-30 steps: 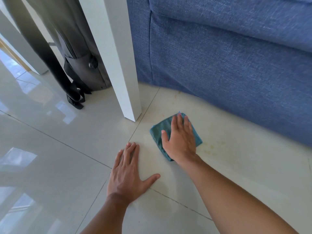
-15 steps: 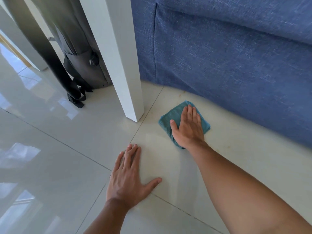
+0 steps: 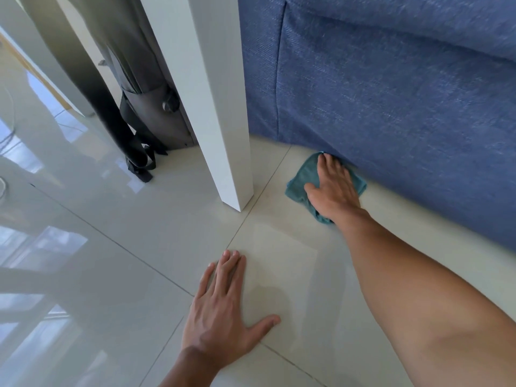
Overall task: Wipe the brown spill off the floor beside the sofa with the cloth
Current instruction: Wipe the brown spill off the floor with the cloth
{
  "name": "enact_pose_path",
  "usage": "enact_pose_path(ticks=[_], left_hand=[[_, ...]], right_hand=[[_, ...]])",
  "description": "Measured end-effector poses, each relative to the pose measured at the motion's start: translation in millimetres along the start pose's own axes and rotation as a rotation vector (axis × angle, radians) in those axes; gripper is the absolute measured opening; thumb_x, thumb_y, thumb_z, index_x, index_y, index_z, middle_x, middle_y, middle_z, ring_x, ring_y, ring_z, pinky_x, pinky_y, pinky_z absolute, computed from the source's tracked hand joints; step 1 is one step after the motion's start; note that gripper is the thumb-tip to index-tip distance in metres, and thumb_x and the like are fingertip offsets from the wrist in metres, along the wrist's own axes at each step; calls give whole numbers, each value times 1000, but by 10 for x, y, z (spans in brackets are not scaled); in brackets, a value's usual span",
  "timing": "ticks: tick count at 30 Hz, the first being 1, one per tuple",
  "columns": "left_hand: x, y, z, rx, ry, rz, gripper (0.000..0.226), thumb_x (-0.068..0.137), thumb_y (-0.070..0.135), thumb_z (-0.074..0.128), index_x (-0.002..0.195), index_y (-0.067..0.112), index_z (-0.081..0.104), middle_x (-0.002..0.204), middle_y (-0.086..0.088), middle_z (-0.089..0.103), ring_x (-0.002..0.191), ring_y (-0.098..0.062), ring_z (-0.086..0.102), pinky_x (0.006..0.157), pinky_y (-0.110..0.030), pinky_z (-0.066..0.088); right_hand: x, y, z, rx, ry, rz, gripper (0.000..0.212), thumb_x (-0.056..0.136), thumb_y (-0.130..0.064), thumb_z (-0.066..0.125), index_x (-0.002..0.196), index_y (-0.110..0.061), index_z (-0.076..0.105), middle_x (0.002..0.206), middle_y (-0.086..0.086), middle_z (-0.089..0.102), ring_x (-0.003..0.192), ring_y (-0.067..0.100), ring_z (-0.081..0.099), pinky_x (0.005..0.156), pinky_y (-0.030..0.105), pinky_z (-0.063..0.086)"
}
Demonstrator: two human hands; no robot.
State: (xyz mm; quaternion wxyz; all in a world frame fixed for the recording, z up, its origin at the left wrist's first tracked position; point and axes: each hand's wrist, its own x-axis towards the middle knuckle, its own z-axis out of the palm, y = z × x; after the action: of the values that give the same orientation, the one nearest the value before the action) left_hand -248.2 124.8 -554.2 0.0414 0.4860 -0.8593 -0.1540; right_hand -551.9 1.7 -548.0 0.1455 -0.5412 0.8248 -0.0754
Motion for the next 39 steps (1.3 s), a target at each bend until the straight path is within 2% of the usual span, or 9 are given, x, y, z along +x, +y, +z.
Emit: enact_pose_path(ticks=[5, 11, 16, 19, 24, 26, 30, 36, 39], left_hand=[[1, 7, -8, 28, -7, 4, 113, 77, 90, 45, 154, 7, 36, 157, -9, 39, 152, -22, 25, 120, -43, 16], [-6, 8, -10, 37, 7, 4, 110, 79, 86, 48, 153, 6, 37, 157, -9, 39, 152, -21, 24, 121, -43, 16], [-4, 19, -21, 32, 13, -4, 106, 81, 85, 42, 153, 7, 37, 156, -8, 39, 151, -21, 24, 121, -42, 15], [-2, 10, -23, 27, 7, -4, 106, 81, 85, 42, 153, 8, 37, 157, -8, 38, 152, -21, 23, 122, -42, 13], [-19, 8, -40, 39, 21, -13, 109, 80, 87, 42, 154, 8, 36, 157, -8, 38, 151, -21, 23, 122, -41, 12], [-16, 17, -36, 40, 33, -10, 109, 80, 88, 41, 155, 9, 34, 158, -8, 36, 152, -21, 21, 123, -41, 11], [-34, 27, -17, 37, 41, -11, 110, 80, 89, 38, 157, 11, 29, 161, -8, 31, 153, -20, 17, 125, -40, 8], [-41, 30, -9, 53, 29, -18, 112, 79, 90, 33, 159, 12, 22, 165, -6, 21, 155, -17, 6, 126, -40, 4], [-53, 49, -8, 73, 30, -12, 112, 80, 88, 32, 159, 10, 21, 165, -8, 20, 155, -19, 7, 125, -37, -1]], right_hand=[[77, -75, -18, -19, -39, -88, 77, 98, -35, 42, 164, -12, 9, 173, 3, 2, 159, 21, 3, 129, 37, 1], [-25, -293, 39, -40, -117, -238, 71, 103, -34, 33, 165, -15, 4, 174, -2, -2, 159, 15, -4, 128, 35, -5], [-298, -532, 235, -26, -109, -444, 72, 101, -39, 40, 164, -15, 16, 173, -2, 11, 159, 16, 4, 129, 34, -1], [-500, -526, 301, -30, -103, -486, 73, 100, -43, 41, 163, -14, 21, 172, 0, 16, 159, 17, 7, 129, 34, -1], [-954, -282, 272, -86, -141, -554, 76, 100, -49, 35, 165, -14, 15, 173, 0, 11, 159, 15, 3, 129, 35, -3], [-1023, -96, 211, -124, -143, -510, 76, 103, -52, 33, 165, -15, 7, 174, -2, 3, 159, 13, -3, 129, 35, -4], [-1072, 301, 86, -156, -128, -270, 77, 105, -56, 25, 165, -15, -2, 173, -2, -6, 158, 12, -10, 129, 38, -3], [-1393, 870, -68, -122, -111, 2, 77, 105, -55, 24, 164, -14, -5, 173, -1, -8, 158, 14, -10, 128, 37, -7], [-1634, 1082, -42, -95, -64, 156, 78, 104, -56, 23, 164, -13, -4, 174, 3, -4, 159, 18, -7, 129, 41, -3]])
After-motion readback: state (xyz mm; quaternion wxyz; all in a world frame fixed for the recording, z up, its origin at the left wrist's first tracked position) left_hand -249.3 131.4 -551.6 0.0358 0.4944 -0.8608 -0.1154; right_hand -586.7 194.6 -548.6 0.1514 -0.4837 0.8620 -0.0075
